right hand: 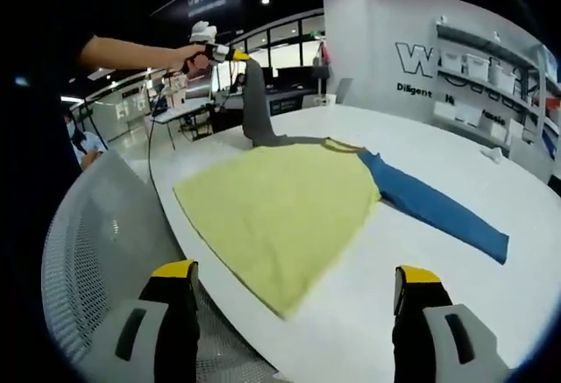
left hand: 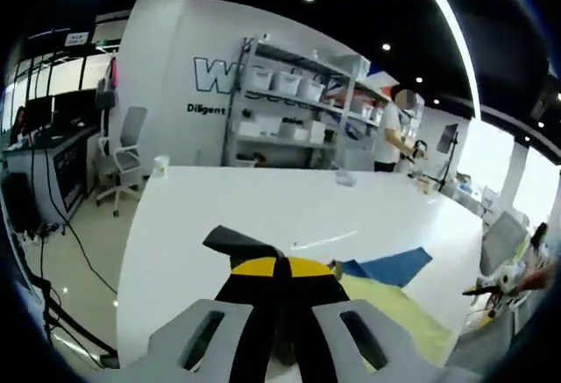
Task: Fold the garment on the visible template until the final outline fits inside the template.
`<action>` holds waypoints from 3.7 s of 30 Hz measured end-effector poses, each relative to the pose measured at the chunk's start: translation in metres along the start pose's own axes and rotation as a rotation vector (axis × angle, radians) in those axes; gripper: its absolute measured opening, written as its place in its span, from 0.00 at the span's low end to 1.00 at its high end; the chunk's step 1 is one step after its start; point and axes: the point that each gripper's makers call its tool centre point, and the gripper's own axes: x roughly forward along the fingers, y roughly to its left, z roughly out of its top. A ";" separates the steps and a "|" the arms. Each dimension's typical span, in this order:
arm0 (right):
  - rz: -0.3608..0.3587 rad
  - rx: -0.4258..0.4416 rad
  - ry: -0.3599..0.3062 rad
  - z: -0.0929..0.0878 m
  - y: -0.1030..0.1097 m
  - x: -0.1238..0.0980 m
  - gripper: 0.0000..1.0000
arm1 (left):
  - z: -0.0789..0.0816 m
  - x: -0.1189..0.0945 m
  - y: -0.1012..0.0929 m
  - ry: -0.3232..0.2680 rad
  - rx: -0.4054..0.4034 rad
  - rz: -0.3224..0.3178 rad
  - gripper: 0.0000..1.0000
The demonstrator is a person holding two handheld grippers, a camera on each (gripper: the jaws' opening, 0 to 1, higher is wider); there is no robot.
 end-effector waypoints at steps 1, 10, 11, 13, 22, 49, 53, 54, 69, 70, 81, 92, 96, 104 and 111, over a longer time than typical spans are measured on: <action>-0.001 0.000 -0.001 0.000 -0.001 0.000 0.90 | 0.002 0.002 -0.003 -0.002 0.002 -0.007 0.00; -0.011 0.006 -0.006 0.000 -0.005 -0.005 0.90 | 0.024 0.020 -0.036 -0.026 0.027 -0.069 0.00; -0.012 0.008 -0.006 0.000 -0.006 -0.005 0.90 | 0.026 0.023 -0.038 -0.027 0.033 -0.078 0.00; -0.013 0.008 -0.005 -0.001 -0.006 -0.006 0.90 | 0.025 0.027 -0.048 -0.019 0.036 -0.100 0.00; -0.015 0.014 -0.004 -0.003 -0.005 -0.008 0.89 | 0.026 0.044 -0.086 0.001 0.071 -0.185 0.00; -0.047 0.050 0.008 -0.014 -0.008 -0.018 0.88 | -0.020 0.100 -0.114 0.111 0.067 -0.188 0.01; -0.053 0.051 0.006 -0.013 -0.012 -0.020 0.88 | -0.028 0.106 -0.120 0.128 0.067 -0.195 0.01; -0.054 0.052 0.006 -0.013 -0.012 -0.020 0.88 | -0.031 0.108 -0.123 0.135 0.074 -0.199 0.00; -0.076 0.073 -0.002 -0.013 -0.018 -0.026 0.87 | -0.056 0.125 -0.145 0.185 0.080 -0.225 0.00; -0.077 0.074 -0.001 -0.014 -0.018 -0.026 0.87 | -0.059 0.126 -0.147 0.186 0.083 -0.226 0.00; -0.090 0.093 -0.024 -0.010 -0.022 -0.027 0.88 | -0.081 0.137 -0.168 0.217 0.070 -0.259 0.00; -0.086 0.100 -0.042 -0.006 -0.020 -0.024 0.88 | -0.102 0.145 -0.184 0.255 0.075 -0.290 0.01; -0.081 0.102 -0.043 -0.006 -0.020 -0.022 0.88 | -0.110 0.150 -0.190 0.267 0.078 -0.298 0.00; -0.083 0.110 -0.040 -0.008 -0.024 -0.023 0.88 | -0.125 0.161 -0.201 0.284 0.097 -0.309 0.01; -0.091 0.123 -0.032 -0.017 -0.026 -0.026 0.88 | -0.139 0.167 -0.208 0.308 0.110 -0.314 0.01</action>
